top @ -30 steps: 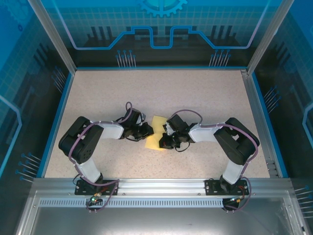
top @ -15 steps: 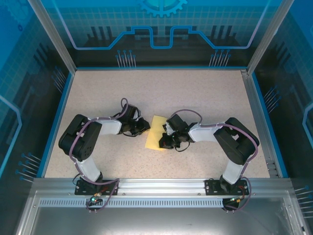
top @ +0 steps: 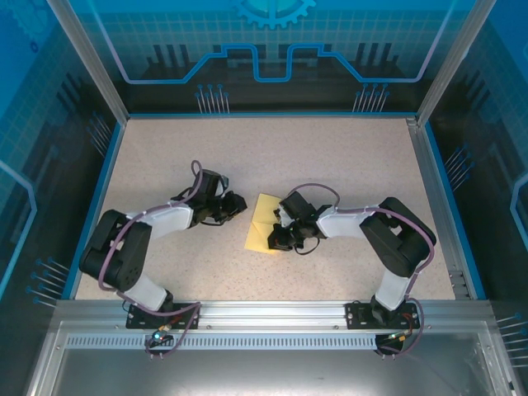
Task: Fold a paper plane with a square sheet of paper (pick it up from the middle)
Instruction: Fold the triangle a second time at the center of the table.
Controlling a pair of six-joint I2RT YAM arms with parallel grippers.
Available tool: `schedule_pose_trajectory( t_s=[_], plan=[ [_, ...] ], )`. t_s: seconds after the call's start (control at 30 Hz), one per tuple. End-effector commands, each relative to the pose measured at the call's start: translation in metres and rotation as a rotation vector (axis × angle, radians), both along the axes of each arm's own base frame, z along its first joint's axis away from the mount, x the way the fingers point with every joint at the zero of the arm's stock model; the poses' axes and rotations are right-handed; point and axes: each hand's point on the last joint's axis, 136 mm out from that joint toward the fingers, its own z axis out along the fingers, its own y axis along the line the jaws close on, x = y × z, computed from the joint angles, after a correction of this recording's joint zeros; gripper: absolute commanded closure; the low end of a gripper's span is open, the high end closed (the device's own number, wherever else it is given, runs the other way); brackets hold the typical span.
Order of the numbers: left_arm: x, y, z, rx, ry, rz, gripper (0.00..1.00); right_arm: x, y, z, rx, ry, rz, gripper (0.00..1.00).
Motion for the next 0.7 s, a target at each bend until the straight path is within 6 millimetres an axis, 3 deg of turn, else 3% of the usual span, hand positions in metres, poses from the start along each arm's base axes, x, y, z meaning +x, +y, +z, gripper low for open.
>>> schedule_pose_trajectory(
  t_s=[0.0,0.37,0.47,0.67],
  plan=[
    [-0.021,-0.018,0.005,-0.014,-0.008,-0.113,0.82,-0.031,-0.029,-0.033,-0.170,0.111,0.016,1.00],
    [-0.033,-0.057,-0.015,-0.067,0.045,-0.270,0.85,-0.020,-0.020,-0.018,-0.145,0.067,0.020,1.00],
    [-0.032,-0.055,-0.027,-0.042,0.068,-0.257,0.87,-0.018,-0.018,-0.016,-0.138,0.061,0.019,1.00],
    [-0.031,-0.031,-0.063,0.116,0.149,-0.181,0.89,-0.012,-0.008,-0.002,-0.085,0.027,0.029,0.98]
  ],
)
